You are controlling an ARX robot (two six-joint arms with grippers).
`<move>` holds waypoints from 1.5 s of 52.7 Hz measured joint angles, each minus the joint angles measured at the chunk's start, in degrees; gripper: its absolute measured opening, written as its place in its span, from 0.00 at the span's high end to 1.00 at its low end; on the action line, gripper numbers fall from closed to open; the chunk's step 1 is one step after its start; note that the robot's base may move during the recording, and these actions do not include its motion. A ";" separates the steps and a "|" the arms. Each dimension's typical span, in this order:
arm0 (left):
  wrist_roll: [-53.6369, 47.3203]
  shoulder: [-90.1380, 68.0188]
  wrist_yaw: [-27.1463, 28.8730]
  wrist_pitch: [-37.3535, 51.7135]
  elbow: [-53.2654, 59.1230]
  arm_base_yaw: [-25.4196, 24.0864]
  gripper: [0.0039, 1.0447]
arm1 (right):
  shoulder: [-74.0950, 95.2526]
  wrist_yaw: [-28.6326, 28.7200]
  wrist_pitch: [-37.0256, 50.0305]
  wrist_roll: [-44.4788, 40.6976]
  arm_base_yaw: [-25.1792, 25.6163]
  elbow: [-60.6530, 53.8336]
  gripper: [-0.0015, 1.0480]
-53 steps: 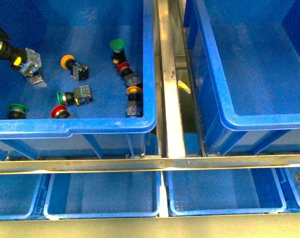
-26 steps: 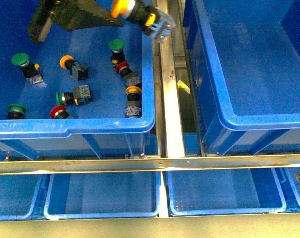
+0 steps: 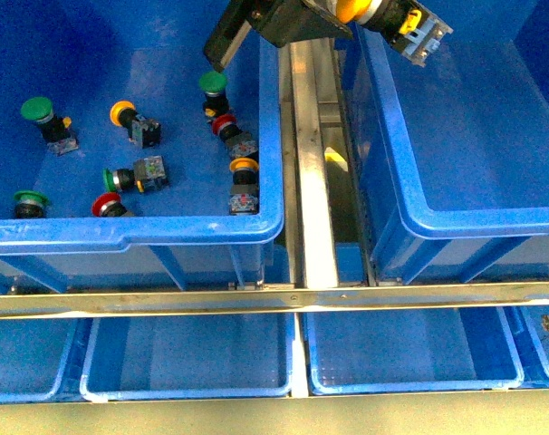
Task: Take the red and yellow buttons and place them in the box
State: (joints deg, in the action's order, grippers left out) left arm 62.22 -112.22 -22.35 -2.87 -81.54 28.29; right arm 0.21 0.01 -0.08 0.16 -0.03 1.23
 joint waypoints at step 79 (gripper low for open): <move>3.63 -5.31 -0.24 -0.33 -8.24 6.10 0.68 | 89.33 2.78 46.23 -45.81 -5.86 28.41 0.06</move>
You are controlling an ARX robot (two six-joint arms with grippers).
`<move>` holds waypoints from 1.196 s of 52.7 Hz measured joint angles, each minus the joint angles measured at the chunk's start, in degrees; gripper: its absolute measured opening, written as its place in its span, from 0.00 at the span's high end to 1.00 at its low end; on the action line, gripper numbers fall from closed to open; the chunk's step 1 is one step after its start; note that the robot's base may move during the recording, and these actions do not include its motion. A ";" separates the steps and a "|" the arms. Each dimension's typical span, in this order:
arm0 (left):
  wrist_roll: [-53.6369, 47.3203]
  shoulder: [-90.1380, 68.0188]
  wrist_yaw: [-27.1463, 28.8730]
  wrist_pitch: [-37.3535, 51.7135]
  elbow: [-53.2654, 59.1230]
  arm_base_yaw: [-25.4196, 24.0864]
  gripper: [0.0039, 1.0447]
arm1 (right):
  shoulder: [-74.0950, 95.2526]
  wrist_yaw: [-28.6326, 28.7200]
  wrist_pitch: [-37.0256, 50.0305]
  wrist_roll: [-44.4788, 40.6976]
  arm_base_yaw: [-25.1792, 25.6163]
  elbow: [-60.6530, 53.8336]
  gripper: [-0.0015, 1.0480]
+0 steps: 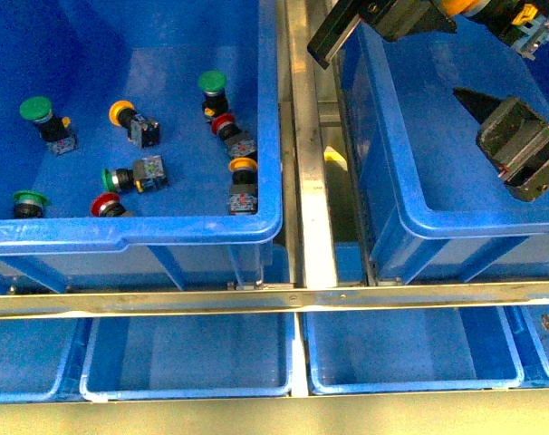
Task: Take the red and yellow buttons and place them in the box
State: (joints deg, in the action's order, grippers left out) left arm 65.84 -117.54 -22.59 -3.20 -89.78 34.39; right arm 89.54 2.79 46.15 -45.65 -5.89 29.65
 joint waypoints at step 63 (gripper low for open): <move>-7.32 0.42 3.23 1.42 0.31 -1.68 0.25 | 5.64 -2.54 2.32 -3.39 2.10 3.34 0.73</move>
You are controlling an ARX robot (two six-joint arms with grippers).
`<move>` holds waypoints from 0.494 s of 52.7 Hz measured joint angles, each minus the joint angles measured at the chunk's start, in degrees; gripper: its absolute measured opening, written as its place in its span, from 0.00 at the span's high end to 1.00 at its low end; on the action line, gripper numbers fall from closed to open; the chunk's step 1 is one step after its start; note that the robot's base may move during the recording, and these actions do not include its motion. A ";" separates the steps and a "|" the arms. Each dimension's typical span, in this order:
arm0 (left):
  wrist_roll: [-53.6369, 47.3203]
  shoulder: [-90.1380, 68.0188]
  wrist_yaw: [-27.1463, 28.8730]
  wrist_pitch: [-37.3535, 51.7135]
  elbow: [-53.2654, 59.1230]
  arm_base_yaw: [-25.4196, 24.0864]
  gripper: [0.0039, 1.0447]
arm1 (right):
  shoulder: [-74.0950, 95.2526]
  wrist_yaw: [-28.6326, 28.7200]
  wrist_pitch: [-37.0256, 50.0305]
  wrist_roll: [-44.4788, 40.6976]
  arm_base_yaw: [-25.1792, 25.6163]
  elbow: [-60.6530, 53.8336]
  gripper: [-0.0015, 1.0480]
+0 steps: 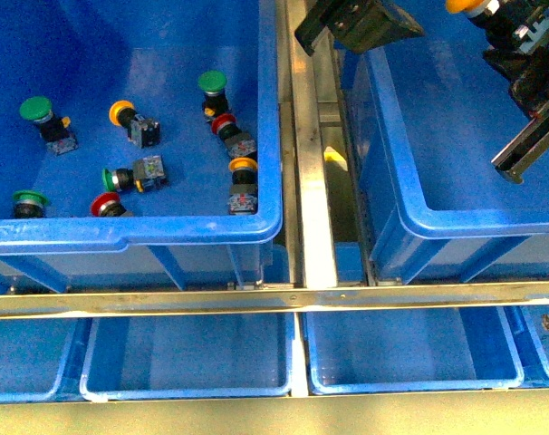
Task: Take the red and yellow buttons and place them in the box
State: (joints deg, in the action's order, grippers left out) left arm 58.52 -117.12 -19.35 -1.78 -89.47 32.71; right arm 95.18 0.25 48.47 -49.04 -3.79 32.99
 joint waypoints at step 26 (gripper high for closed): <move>-18.12 8.68 8.04 5.20 14.88 -12.44 0.07 | -1.27 1.46 -4.07 0.92 3.13 -0.85 0.74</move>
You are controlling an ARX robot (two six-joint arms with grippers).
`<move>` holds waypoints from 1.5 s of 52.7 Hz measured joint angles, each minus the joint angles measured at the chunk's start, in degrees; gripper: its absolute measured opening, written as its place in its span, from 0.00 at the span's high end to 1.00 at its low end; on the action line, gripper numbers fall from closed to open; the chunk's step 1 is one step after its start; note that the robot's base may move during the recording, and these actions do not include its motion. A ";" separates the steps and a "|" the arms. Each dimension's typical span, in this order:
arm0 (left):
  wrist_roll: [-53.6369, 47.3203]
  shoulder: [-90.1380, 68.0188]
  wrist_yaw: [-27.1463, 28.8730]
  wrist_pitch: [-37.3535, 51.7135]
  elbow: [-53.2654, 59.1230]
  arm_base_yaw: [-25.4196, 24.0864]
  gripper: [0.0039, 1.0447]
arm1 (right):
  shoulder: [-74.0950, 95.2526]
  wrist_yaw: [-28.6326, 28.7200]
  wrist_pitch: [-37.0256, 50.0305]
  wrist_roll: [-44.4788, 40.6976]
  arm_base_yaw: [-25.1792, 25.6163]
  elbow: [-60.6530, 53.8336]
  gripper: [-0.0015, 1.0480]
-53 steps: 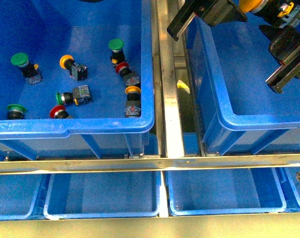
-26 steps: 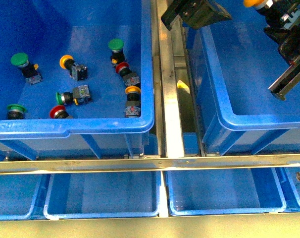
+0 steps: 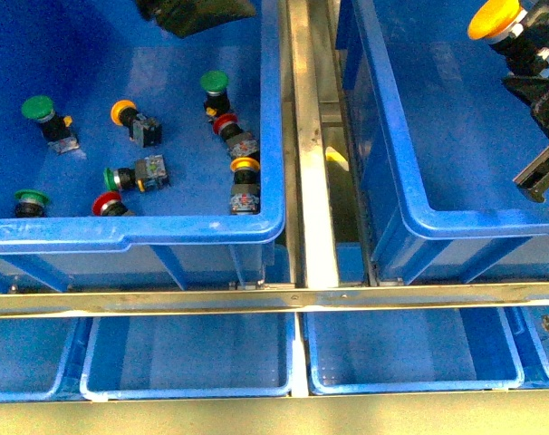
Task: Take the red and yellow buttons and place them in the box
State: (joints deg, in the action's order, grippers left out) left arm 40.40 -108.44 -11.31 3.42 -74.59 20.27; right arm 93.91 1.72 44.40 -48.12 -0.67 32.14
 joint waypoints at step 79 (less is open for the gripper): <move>-39.82 83.71 11.34 21.05 73.44 -20.41 0.98 | -35.56 0.46 -32.92 15.65 10.97 -4.17 0.74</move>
State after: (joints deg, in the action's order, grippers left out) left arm 0.58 -24.73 0.03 24.47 -1.15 -0.14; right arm 58.35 2.17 11.49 -32.47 10.31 27.97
